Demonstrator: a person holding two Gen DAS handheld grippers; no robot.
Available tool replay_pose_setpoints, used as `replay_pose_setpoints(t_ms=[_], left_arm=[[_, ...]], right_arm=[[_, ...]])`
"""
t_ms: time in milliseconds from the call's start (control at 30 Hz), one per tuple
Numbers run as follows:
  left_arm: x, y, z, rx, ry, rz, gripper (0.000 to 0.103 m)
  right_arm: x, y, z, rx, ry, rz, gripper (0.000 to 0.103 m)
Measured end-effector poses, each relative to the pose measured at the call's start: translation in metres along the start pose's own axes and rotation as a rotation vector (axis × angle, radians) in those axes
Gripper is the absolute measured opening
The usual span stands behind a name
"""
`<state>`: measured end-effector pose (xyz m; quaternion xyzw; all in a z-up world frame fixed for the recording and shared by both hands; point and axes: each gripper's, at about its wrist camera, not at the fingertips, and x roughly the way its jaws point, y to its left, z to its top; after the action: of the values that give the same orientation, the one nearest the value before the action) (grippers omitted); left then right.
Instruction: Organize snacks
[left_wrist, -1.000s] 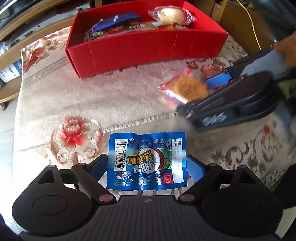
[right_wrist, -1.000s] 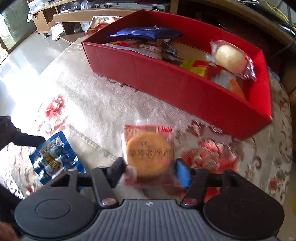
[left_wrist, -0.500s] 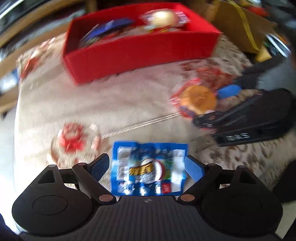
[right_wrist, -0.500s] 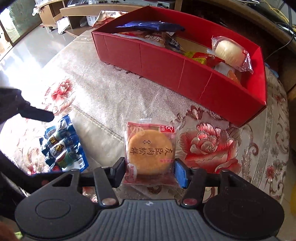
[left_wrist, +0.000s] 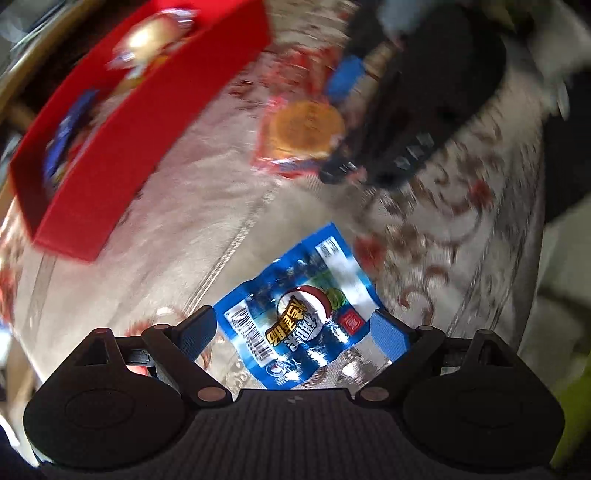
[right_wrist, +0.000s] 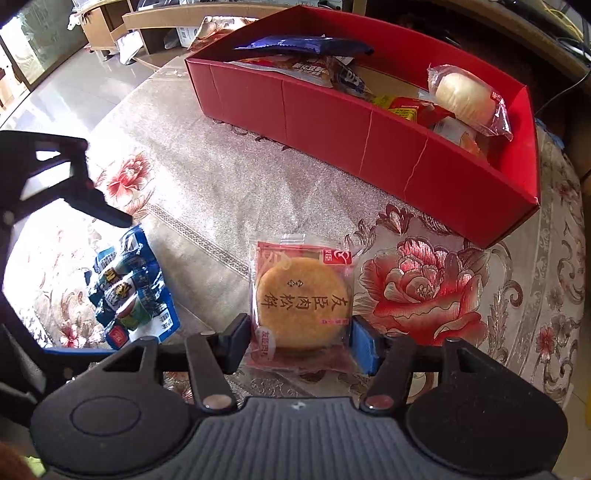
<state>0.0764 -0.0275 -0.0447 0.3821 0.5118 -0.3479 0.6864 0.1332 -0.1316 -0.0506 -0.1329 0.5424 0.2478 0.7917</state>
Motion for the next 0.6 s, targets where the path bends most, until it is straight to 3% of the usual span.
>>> replay_pose_setpoints(t_ms=[133, 233, 367, 600], left_arm=[[0.009, -0.010, 0.006, 0.164, 0.016, -0.027, 0.097], [0.015, -0.005, 0.011, 0.191, 0.033, -0.047, 0.102], [0.024, 0.009, 0.014, 0.084, 0.061, -0.083, 0.103], [0.022, 0.014, -0.010, -0.200, 0.032, -0.046, 0.102]], right_arm=[[0.003, -0.001, 0.002, -0.008, 0.010, 0.021, 0.069], [0.005, 0.000, 0.003, -0.018, 0.012, 0.031, 0.073], [0.008, 0.001, 0.002, -0.023, 0.012, 0.058, 0.085], [0.016, 0.013, -0.001, -0.054, 0.010, 0.061, 0.103]])
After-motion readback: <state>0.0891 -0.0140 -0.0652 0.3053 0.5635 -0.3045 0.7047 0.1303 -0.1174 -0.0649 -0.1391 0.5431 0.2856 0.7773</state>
